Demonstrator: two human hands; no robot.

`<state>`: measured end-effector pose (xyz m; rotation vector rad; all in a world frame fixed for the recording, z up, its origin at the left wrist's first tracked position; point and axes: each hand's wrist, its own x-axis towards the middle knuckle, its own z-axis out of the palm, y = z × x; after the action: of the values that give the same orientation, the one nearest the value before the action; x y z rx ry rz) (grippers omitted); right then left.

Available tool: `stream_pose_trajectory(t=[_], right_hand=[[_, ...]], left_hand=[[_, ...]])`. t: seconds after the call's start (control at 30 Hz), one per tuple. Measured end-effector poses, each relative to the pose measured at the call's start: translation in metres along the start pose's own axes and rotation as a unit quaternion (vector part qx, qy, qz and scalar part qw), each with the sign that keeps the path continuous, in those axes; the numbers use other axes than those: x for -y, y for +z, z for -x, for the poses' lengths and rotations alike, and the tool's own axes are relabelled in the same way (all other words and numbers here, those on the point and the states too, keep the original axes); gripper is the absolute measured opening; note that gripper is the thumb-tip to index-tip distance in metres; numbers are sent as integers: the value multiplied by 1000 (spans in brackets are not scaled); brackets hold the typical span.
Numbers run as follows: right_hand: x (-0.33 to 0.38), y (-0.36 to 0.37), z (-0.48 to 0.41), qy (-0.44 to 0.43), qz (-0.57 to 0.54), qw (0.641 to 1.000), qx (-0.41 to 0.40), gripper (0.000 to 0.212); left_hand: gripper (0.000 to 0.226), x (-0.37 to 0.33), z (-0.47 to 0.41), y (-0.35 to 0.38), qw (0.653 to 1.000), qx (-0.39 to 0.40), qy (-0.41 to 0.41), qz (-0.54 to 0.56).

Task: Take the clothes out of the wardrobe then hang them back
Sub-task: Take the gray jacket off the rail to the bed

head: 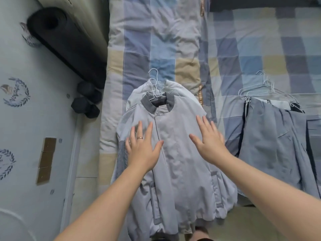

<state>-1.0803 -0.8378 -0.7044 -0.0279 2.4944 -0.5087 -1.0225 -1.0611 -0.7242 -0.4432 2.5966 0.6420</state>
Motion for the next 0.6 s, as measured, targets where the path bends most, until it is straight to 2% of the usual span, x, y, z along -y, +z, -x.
stream_pose_trajectory(t=[0.1,0.4,0.6], right_hand=[[6,-6,30,8,-12,1000,-10,68],[17,-50,131,88,-97,984,-119,69],[-15,-64,185,145,-77,970,-180,69]], left_hand=[[71,-13,15,-13,999,-4,34,-15],[71,-71,71,-58,989,-4,142,-40],[71,-117,102,-58,974,29,214,-64]])
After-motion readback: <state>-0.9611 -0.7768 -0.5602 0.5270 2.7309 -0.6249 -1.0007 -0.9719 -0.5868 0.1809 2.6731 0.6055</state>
